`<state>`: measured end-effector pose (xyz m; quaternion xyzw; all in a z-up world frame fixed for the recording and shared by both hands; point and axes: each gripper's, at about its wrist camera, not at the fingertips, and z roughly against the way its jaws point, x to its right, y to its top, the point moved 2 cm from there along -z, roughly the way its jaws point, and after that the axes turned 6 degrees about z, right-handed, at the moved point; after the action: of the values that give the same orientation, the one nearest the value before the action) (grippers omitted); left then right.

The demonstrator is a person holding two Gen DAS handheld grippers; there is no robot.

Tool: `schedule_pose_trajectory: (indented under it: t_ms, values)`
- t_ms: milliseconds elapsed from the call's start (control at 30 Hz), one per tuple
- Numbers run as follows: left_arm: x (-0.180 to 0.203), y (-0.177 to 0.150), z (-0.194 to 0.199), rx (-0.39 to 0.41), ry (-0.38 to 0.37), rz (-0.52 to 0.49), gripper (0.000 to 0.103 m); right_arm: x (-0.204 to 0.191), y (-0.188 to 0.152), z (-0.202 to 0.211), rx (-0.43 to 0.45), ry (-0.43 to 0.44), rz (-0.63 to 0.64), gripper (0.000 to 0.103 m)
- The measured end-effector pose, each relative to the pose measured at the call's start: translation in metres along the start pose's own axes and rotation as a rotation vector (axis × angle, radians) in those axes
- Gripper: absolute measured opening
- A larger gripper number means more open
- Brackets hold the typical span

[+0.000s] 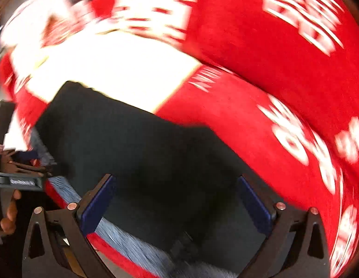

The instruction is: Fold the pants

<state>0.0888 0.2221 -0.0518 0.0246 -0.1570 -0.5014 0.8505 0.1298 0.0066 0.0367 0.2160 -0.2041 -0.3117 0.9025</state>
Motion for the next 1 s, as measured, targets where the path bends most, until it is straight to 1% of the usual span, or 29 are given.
schedule_pose_trajectory:
  t_ms: [67, 267, 333, 400, 433, 467, 500, 533, 567, 600, 633, 700, 767, 833, 933, 1000]
  values:
    - [0.003, -0.003, 0.003, 0.004, 0.009, -0.039, 0.103, -0.020, 0.025, -0.018, -0.011, 0.054, 0.105, 0.103]
    - [-0.003, 0.007, 0.008, 0.015, -0.037, -0.091, 0.103, -0.065, 0.088, -0.074, -0.048, 0.256, 0.351, 0.103]
    - [-0.009, 0.008, 0.009, 0.015, -0.048, -0.094, 0.103, -0.076, 0.101, -0.091, -0.064, 0.320, 0.409, 0.103]
    - [-0.013, 0.009, 0.009, 0.015, -0.065, -0.096, 0.103, -0.086, 0.109, -0.111, -0.106, 0.374, 0.452, 0.101]
    - [-0.016, 0.010, 0.010, 0.017, -0.071, -0.098, 0.103, -0.090, 0.109, -0.120, -0.144, 0.419, 0.462, 0.094]
    - [-0.020, 0.011, 0.011, 0.020, -0.078, -0.100, 0.103, -0.093, 0.110, -0.127, -0.191, 0.485, 0.460, 0.086]
    - [-0.024, 0.012, 0.013, 0.023, -0.085, -0.099, 0.103, -0.093, 0.111, -0.129, -0.216, 0.523, 0.455, 0.081]
    - [-0.029, 0.015, 0.016, 0.032, -0.097, -0.095, 0.103, -0.093, 0.111, -0.125, -0.220, 0.550, 0.467, 0.068]
    - [-0.035, 0.017, 0.018, 0.038, -0.104, -0.093, 0.103, -0.092, 0.110, -0.120, -0.213, 0.548, 0.486, 0.059]
    - [-0.042, 0.021, 0.021, 0.048, -0.117, -0.083, 0.103, -0.090, 0.108, -0.114, -0.195, 0.513, 0.512, 0.034]
    - [-0.048, 0.025, 0.022, 0.052, -0.128, -0.073, 0.103, -0.087, 0.105, -0.106, -0.175, 0.496, 0.523, 0.021]
    - [-0.063, 0.036, 0.024, 0.059, -0.151, -0.061, 0.103, -0.083, 0.101, -0.088, -0.124, 0.507, 0.516, 0.017]
    - [-0.071, 0.046, 0.025, 0.062, -0.159, -0.072, 0.103, -0.085, 0.094, -0.068, -0.062, 0.488, 0.536, 0.017]
    - [-0.076, 0.057, 0.027, 0.060, -0.212, -0.106, 0.103, -0.089, 0.088, -0.049, -0.012, 0.468, 0.559, 0.016]
    - [-0.074, 0.073, 0.032, 0.062, -0.315, -0.194, 0.103, -0.087, 0.080, -0.019, 0.057, 0.474, 0.573, 0.016]
    - [-0.071, 0.076, 0.033, 0.051, -0.371, -0.248, 0.103, -0.085, 0.073, -0.002, 0.090, 0.477, 0.586, 0.016]
